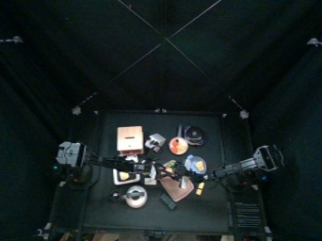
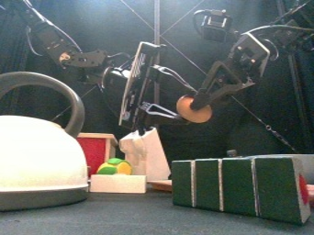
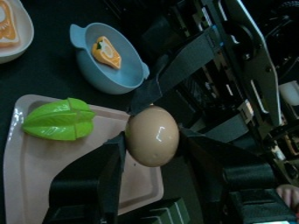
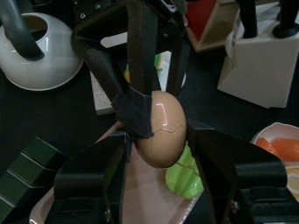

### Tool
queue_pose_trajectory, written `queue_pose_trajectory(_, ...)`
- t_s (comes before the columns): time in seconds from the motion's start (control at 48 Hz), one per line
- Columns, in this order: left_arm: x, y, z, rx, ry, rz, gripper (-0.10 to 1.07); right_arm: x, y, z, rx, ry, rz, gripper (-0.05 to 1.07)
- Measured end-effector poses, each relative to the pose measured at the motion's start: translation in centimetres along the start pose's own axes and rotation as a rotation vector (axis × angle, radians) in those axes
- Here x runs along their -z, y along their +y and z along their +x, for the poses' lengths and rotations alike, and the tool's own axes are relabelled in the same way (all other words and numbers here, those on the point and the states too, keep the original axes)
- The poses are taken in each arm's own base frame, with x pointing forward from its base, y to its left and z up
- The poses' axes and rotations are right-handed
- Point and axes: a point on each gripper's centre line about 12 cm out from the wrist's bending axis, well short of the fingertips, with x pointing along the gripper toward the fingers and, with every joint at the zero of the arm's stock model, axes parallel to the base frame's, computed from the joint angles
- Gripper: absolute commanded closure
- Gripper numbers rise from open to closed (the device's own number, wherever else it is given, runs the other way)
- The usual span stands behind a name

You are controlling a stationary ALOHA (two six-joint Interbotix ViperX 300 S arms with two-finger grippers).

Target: Remove egg shell

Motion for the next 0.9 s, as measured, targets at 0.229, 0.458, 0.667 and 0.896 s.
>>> queue_pose_trajectory(0.229,-0.02,-0.01,0.0,0.0,-0.002,0.0,0.4,-0.04,0.09,0.02,-0.003,-0.002,-0.008,0.34)
queue_pose_trajectory(0.458,-0.01,-0.01,0.0,0.001,-0.001,0.0,0.4,-0.04,0.02,0.04,0.0,-0.002,-0.006,0.22)
queue_pose_trajectory(0.667,0.04,0.05,0.02,-0.001,0.001,0.0,0.4,-0.04,0.02,0.04,0.0,-0.001,-0.004,0.2)
queue_pose_trajectory(0.896,0.03,0.03,0.02,0.0,0.0,0.002,0.4,-0.04,-0.03,0.05,0.001,0.0,-0.002,0.2)
